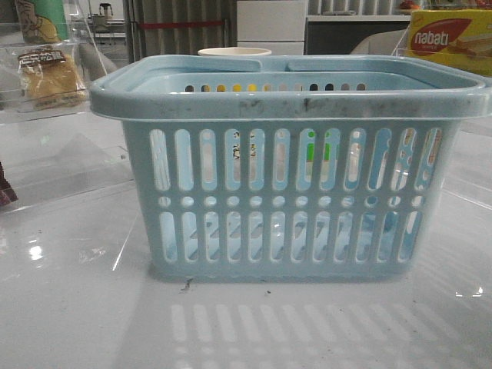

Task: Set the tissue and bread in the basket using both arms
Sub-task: 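Reach the right gripper to the small white tissue pack and grasp it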

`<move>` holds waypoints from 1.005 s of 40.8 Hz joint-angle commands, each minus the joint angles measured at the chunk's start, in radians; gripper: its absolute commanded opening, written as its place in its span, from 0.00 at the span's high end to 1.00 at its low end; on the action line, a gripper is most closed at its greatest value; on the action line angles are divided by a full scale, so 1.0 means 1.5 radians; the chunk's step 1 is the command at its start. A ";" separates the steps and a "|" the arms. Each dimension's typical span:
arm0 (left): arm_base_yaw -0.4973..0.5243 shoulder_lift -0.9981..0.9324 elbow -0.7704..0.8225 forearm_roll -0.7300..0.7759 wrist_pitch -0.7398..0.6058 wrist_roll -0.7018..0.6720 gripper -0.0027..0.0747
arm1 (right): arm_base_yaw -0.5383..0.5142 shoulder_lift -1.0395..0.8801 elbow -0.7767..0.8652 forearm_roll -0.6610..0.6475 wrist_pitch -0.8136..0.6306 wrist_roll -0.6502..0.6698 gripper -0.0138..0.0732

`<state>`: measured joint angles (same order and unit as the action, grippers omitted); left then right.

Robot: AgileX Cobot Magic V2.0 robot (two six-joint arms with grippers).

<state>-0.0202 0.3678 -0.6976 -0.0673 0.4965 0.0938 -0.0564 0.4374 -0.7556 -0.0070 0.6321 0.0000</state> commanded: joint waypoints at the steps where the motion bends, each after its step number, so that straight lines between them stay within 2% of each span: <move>1: -0.002 0.034 -0.021 -0.003 -0.015 -0.002 0.85 | 0.002 0.037 -0.008 -0.007 -0.019 -0.007 0.77; 7: -0.002 0.060 -0.021 -0.003 0.045 -0.002 0.85 | 0.002 0.073 0.009 -0.007 0.025 -0.007 0.77; 19: -0.002 0.088 -0.021 0.000 0.060 -0.002 0.85 | 0.002 0.149 0.012 -0.007 0.054 -0.007 0.76; 21: -0.002 0.088 -0.021 0.008 0.067 -0.002 0.85 | 0.002 0.162 0.012 -0.008 0.054 -0.007 0.72; 23: -0.002 0.088 -0.021 0.022 0.076 -0.002 0.82 | 0.002 0.174 0.012 -0.010 0.052 -0.007 0.64; 25: -0.002 0.088 -0.021 0.035 0.086 -0.002 0.75 | 0.002 0.187 0.012 -0.012 0.048 -0.007 0.52; 30: -0.002 0.088 -0.021 0.045 0.095 -0.002 0.47 | 0.002 0.222 0.012 -0.012 0.025 -0.007 0.23; 32: -0.002 0.088 -0.021 0.045 0.095 -0.002 0.37 | 0.002 0.239 0.012 -0.012 0.010 -0.007 0.17; 34: -0.002 0.088 -0.021 0.045 0.095 -0.002 0.32 | 0.000 0.259 0.008 -0.012 -0.008 -0.006 0.15; 41: -0.002 0.088 -0.021 0.045 0.095 -0.002 0.34 | -0.032 0.349 -0.046 -0.012 -0.049 0.000 0.17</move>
<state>-0.0202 0.4912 -0.6976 0.0000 0.7134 0.0938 -0.0748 0.9053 -0.7468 -0.0092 0.6634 0.0000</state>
